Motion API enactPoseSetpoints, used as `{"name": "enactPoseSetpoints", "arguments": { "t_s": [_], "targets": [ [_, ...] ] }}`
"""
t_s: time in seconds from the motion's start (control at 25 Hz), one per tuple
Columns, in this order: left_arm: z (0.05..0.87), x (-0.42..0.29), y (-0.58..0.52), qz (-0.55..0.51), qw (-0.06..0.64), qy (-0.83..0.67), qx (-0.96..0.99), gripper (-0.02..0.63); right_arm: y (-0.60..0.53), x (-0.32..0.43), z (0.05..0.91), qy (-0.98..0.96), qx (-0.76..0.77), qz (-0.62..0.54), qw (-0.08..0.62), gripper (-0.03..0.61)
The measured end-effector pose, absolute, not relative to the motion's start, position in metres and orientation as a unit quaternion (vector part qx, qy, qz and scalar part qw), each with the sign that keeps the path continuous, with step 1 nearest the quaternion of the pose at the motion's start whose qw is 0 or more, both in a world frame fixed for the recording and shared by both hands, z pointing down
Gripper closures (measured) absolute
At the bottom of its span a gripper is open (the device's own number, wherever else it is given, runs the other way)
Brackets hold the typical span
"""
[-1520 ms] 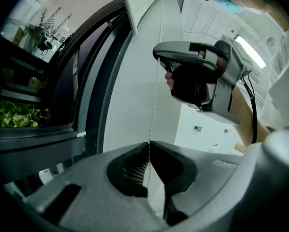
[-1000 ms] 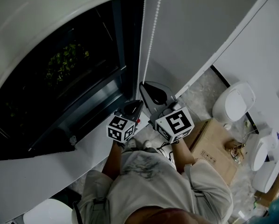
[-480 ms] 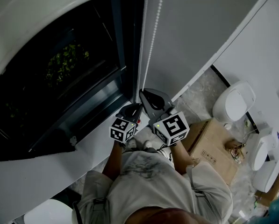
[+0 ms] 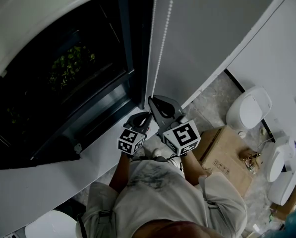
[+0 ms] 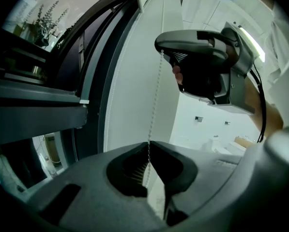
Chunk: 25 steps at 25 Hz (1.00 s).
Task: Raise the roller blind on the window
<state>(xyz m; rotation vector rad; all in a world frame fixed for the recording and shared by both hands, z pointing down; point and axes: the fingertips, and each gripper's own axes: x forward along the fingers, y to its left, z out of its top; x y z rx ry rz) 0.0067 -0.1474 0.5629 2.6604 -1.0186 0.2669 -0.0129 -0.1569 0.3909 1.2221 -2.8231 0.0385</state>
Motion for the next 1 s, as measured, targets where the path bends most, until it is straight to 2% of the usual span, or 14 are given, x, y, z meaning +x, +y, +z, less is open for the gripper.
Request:
{"name": "enactPoseSetpoints", "arguments": {
  "t_s": [0.12, 0.28, 0.64, 1.0],
  "targets": [
    [0.560, 0.007, -0.143, 0.100, 0.132, -0.349, 0.922, 0.589, -0.156, -0.014, 0.391, -0.918, 0.395, 0.010, 0.032, 0.568],
    [0.537, 0.002, -0.138, 0.091, 0.119, -0.349, 0.925, 0.554, -0.157, -0.013, 0.390, -0.918, 0.395, 0.009, 0.031, 0.568],
    [0.434, -0.023, -0.141, 0.037, 0.066, -0.369, 0.926, 0.518, -0.157, -0.013, 0.391, -0.918, 0.395, 0.009, 0.028, 0.568],
    [0.351, -0.018, -0.148, -0.014, 0.004, -0.351, 0.936, 0.499, -0.160, -0.007, 0.388, -0.915, 0.402, 0.009, 0.025, 0.568]
  ]
}}
